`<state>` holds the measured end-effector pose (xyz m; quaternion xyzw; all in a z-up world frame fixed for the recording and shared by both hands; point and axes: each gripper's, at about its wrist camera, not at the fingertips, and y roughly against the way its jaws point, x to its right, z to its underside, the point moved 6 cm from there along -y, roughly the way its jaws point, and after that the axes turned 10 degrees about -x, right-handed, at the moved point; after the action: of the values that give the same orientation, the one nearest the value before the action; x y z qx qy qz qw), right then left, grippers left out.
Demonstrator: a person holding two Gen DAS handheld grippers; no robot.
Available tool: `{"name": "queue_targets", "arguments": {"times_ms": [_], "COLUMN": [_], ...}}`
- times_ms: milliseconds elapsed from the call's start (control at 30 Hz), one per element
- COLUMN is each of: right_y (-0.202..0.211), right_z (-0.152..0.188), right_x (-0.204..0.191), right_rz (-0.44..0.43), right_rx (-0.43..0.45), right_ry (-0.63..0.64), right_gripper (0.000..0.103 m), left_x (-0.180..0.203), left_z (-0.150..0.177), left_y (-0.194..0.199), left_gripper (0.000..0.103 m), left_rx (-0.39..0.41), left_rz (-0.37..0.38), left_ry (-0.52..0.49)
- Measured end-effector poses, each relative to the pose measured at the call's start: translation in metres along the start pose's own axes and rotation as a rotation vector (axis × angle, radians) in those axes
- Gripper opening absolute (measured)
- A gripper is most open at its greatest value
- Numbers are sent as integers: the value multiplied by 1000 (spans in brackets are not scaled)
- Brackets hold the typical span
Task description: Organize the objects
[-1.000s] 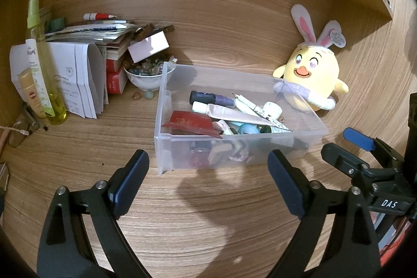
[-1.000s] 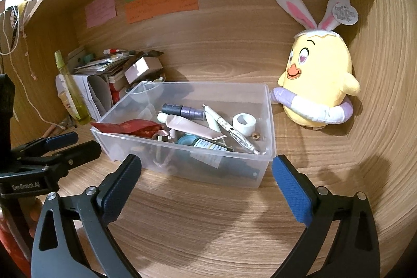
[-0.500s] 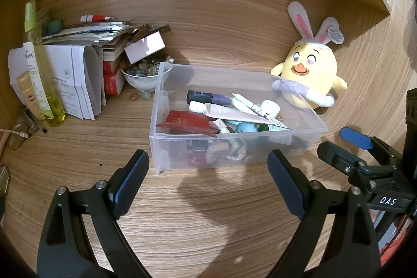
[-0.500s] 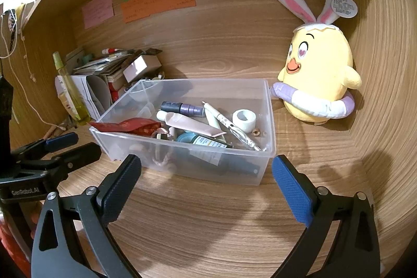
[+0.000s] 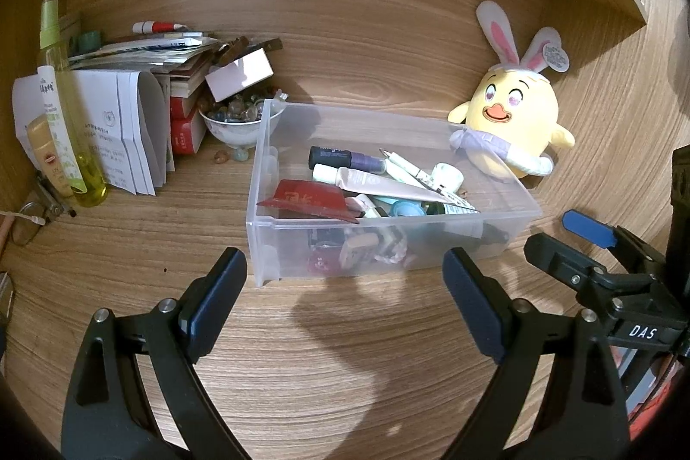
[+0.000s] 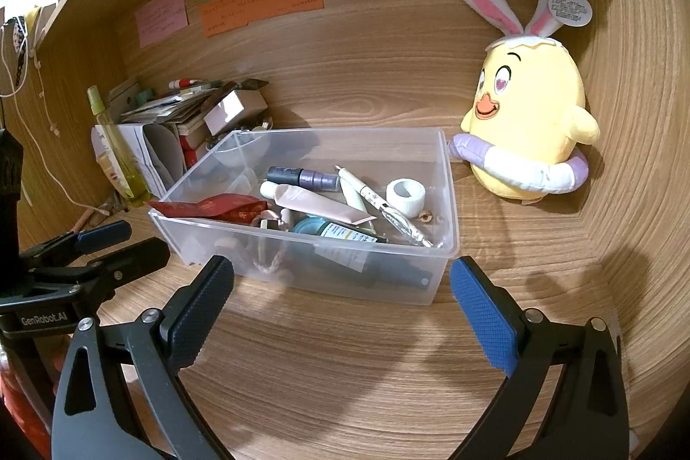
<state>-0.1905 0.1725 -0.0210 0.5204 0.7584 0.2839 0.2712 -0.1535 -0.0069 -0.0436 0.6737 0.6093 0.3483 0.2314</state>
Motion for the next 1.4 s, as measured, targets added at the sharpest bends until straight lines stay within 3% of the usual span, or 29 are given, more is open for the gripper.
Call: {"name": "queue_targets", "arguments": {"times_ms": [867,1400], "right_y": [-2,-5], "right_z": [1,1], "right_x": [-1,-3], "right_rz": [0,-7], "right_rx": [-4,-15], "right_ry": [-3,-5], "right_gripper": [100,100], "left_x": [0,0], "left_z": [-2,3], "left_y": [5,-7], "left_gripper": [93,93], "left_rx": [26,-34], "left_rz": [7,3], "left_ry": [11,20]}}
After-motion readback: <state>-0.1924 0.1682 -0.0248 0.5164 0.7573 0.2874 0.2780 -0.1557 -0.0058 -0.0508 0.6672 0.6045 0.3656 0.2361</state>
